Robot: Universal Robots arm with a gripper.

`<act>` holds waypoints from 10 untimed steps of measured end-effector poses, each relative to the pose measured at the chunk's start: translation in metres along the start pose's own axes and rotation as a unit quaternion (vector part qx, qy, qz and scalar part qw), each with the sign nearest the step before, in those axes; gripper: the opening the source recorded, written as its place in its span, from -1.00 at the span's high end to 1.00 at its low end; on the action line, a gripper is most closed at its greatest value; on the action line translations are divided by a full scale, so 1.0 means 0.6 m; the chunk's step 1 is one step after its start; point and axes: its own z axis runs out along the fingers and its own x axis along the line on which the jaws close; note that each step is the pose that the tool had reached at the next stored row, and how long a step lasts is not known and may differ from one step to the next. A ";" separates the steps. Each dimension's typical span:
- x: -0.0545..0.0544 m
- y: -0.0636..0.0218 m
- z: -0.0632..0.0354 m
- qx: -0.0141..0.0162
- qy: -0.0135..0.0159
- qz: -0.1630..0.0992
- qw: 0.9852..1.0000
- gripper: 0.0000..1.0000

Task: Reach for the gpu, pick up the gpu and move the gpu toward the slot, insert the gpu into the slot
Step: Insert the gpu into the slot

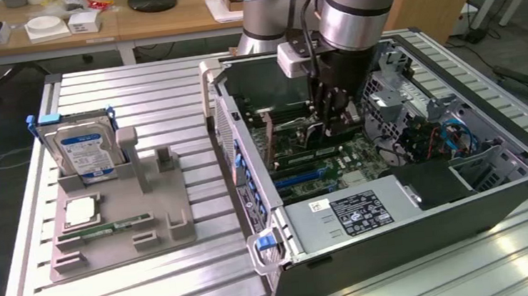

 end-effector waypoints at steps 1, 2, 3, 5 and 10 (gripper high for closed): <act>0.001 0.002 0.001 0.000 0.000 0.000 1.000 0.47; 0.001 0.006 0.003 0.000 0.000 0.000 1.000 0.47; 0.001 0.009 0.004 0.000 0.000 0.000 1.000 0.47; 0.001 0.012 0.006 0.000 0.000 0.000 1.000 0.47; 0.006 0.013 0.019 -0.001 0.000 0.000 1.000 0.47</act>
